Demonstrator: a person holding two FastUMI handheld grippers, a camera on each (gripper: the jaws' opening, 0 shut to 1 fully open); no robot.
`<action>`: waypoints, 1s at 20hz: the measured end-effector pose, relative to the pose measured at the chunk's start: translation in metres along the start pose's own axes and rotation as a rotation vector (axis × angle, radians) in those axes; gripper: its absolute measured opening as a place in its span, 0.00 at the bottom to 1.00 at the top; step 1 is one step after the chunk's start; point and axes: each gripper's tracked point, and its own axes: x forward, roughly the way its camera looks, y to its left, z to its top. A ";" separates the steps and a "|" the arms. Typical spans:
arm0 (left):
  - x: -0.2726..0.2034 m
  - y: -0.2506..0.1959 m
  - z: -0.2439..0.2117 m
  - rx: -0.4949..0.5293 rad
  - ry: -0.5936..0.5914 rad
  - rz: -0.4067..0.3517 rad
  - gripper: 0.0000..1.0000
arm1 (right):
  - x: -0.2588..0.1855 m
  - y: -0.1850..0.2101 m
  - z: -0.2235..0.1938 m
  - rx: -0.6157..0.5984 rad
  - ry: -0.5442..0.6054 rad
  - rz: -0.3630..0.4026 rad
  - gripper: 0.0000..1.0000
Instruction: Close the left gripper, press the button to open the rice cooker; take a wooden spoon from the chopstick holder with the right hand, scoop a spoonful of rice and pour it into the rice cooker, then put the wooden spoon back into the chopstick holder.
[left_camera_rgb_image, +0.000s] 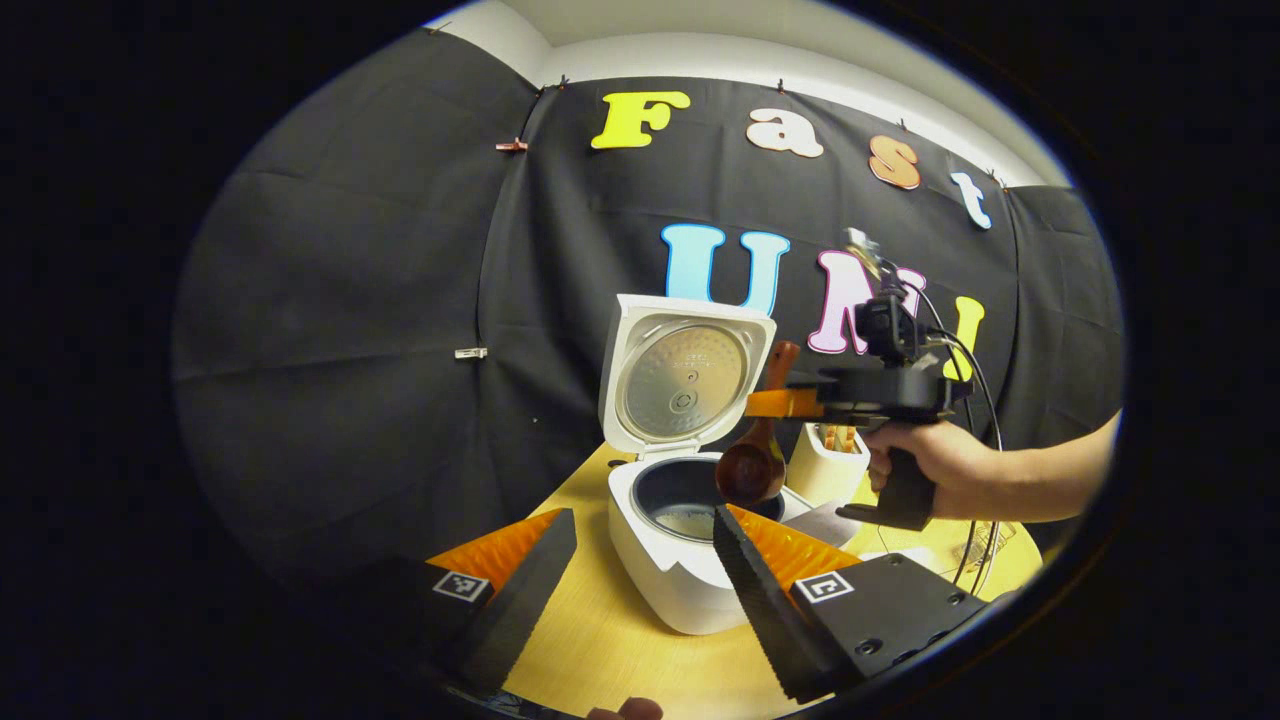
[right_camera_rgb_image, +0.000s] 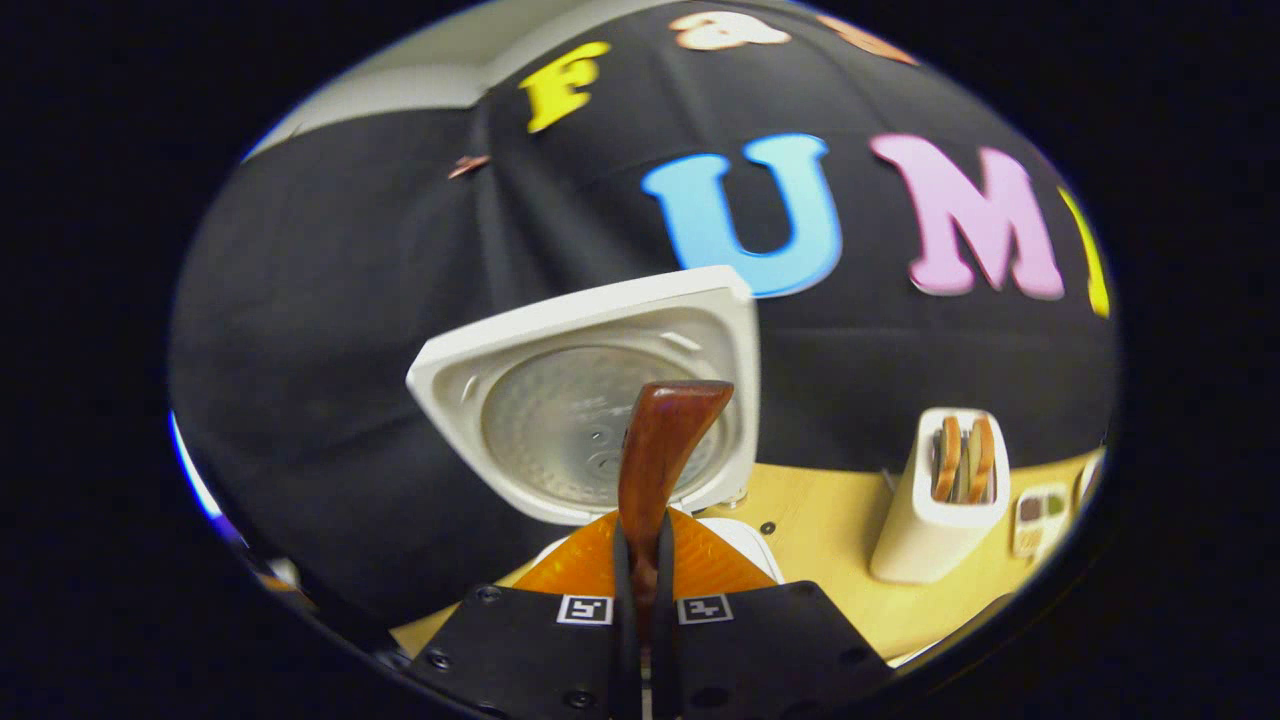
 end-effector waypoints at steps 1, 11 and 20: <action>-0.002 -0.003 0.001 0.001 -0.003 -0.003 0.95 | -0.007 -0.012 0.008 0.117 -0.008 -0.006 0.09; -0.011 -0.071 0.021 0.053 -0.042 -0.099 0.95 | -0.153 -0.120 0.099 0.437 -0.253 -0.046 0.09; -0.003 -0.141 0.031 0.078 -0.053 -0.164 0.95 | -0.310 -0.283 0.094 0.329 -0.361 -0.325 0.08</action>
